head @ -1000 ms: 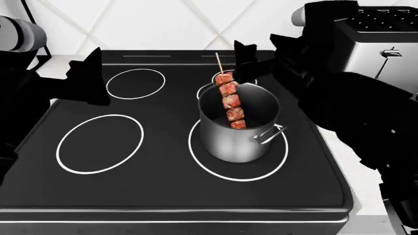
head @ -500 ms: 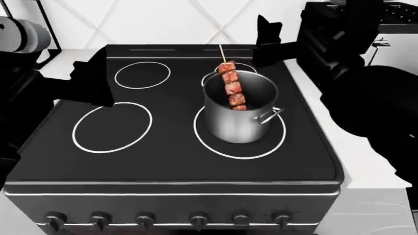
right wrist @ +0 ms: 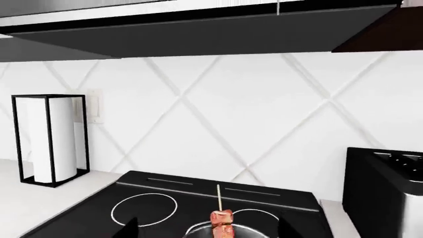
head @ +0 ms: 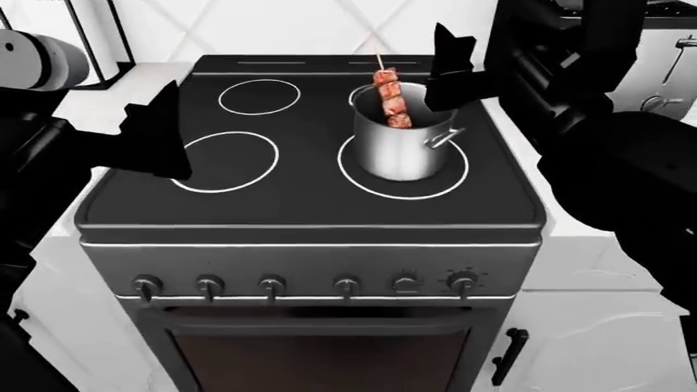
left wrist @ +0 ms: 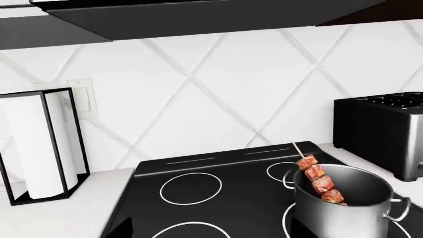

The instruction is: Frozen meat rests on a plate on the counter. Retrieve the meat and place it in a pot on a burner. Then turn the burner on.

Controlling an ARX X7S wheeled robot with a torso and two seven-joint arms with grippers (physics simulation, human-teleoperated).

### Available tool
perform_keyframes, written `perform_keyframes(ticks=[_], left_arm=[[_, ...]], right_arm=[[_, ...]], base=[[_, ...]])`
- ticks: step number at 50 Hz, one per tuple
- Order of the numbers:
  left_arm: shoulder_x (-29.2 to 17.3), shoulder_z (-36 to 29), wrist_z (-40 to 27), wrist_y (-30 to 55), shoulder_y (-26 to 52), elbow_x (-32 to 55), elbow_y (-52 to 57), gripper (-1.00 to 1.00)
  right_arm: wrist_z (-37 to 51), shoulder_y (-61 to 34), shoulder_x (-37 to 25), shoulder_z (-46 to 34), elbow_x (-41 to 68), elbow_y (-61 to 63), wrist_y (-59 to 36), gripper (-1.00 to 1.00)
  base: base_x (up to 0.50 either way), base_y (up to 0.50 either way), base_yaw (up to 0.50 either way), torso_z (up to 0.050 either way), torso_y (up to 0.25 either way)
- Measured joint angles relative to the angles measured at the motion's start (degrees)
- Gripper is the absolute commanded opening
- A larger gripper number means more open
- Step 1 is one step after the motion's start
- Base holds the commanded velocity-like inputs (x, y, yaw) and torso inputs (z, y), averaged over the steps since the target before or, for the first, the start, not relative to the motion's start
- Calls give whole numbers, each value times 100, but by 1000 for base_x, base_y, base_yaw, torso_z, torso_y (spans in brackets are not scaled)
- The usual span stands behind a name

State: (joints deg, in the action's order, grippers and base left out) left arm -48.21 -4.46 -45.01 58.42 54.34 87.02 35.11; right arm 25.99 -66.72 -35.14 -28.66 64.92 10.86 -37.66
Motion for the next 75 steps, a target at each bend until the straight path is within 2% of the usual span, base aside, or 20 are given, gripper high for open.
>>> perform_keyframes(ticks=[20, 38, 51, 75], left_arm=[[26, -103, -14, -11, 34, -51, -22, 100], [61, 24, 274, -328, -236, -425, 148, 100], [23, 52, 549, -491, -520, -731, 323, 100], [-51, 79, 631, -578, -645, -797, 402, 100]], right_arm=[[-34, 81, -47, 91, 39, -33, 113, 100], [-36, 59, -35, 32, 1, 2, 83, 100], [120, 34, 19, 49, -3, 32, 88, 100], [267, 99, -18, 109, -52, 282, 201, 100]], base=[[-86, -428, 0, 0, 0], [7, -4, 0, 0, 0], [0, 0, 0, -49, 0], [0, 0, 0, -50, 0]])
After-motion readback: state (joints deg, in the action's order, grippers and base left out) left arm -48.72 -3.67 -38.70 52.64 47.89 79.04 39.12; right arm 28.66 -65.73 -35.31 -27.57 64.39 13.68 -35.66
